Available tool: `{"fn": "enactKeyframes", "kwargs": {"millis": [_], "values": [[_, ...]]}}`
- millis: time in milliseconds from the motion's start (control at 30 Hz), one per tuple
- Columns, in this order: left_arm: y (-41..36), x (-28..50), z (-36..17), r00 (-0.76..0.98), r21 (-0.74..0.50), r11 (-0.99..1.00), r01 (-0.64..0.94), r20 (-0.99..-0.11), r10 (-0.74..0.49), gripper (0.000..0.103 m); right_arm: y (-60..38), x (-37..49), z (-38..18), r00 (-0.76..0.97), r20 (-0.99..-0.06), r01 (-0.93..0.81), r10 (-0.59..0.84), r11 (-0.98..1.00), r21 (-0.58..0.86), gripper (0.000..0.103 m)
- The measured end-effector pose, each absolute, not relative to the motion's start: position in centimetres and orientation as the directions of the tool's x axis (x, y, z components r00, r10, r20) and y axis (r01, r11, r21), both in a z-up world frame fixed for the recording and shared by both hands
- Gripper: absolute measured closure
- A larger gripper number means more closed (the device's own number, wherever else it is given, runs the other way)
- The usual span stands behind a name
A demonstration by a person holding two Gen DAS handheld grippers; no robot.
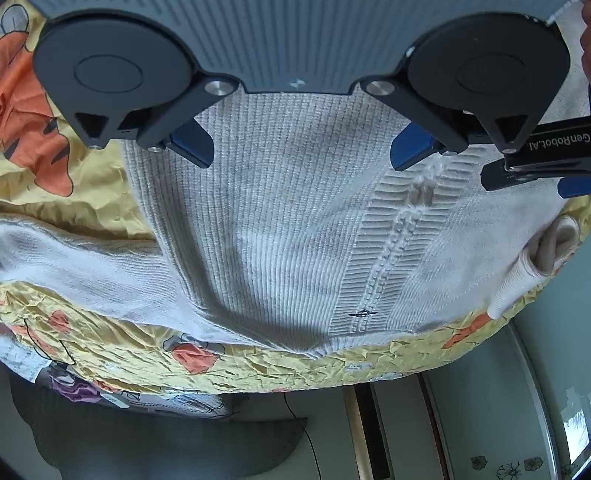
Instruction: Fold small clothes
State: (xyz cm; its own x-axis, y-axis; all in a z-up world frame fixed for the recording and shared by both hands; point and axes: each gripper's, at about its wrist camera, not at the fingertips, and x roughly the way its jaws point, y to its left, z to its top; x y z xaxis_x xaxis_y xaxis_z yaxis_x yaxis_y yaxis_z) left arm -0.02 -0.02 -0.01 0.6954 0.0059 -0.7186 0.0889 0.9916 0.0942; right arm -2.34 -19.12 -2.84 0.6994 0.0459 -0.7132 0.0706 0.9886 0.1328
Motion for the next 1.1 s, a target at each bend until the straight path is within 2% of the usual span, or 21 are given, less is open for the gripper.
{"fn": "enactKeyframes", "kwargs": {"millis": [1100], "values": [[-0.7, 0.1, -0.7, 0.693, 0.124, 0.989, 0.077, -0.720, 0.036, 0.000, -19.5, -2.7, -2.6, 0.734, -0.678, 0.043, 0.037, 0.994, 0.102, 0.000]]}}
